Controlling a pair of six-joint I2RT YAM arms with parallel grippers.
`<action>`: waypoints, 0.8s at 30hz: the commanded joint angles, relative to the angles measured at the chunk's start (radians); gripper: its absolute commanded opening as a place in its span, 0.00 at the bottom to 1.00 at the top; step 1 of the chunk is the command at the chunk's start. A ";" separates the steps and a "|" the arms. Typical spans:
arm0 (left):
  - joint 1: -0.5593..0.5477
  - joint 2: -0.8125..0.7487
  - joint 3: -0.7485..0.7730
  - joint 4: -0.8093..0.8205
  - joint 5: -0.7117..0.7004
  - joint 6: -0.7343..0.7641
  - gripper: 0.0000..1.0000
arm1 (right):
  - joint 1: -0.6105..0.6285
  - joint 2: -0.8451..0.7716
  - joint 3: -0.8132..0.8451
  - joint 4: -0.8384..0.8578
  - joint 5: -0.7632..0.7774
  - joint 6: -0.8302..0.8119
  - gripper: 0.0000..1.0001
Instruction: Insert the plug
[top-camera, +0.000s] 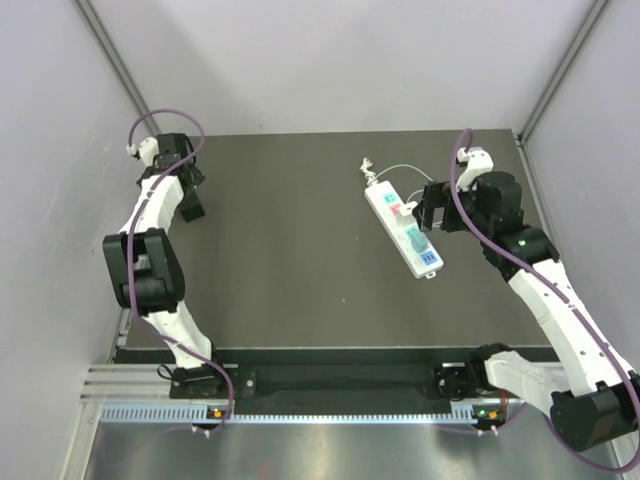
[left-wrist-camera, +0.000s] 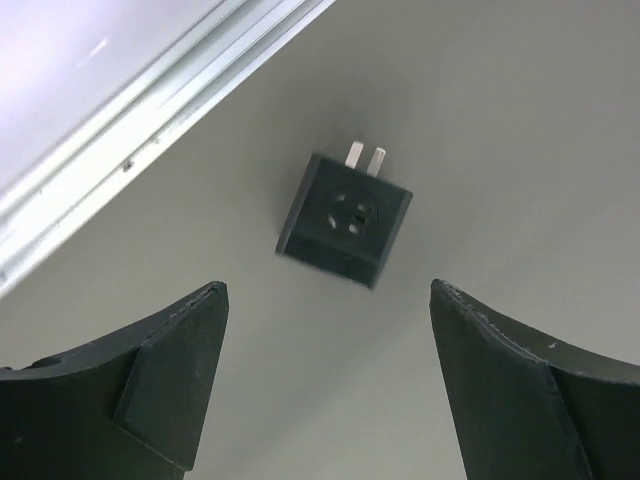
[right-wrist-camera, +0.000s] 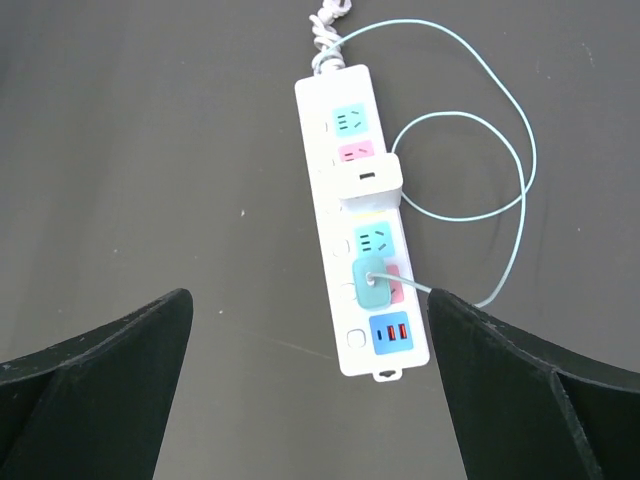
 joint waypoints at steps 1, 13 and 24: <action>0.002 0.066 0.078 0.030 -0.013 0.160 0.86 | -0.005 -0.013 -0.011 0.085 -0.037 0.016 1.00; 0.001 0.230 0.120 0.039 0.022 0.249 0.86 | -0.009 -0.052 -0.023 0.094 -0.077 -0.019 1.00; -0.008 0.227 0.166 -0.063 0.163 0.203 0.18 | -0.009 -0.046 -0.044 0.103 -0.049 -0.007 1.00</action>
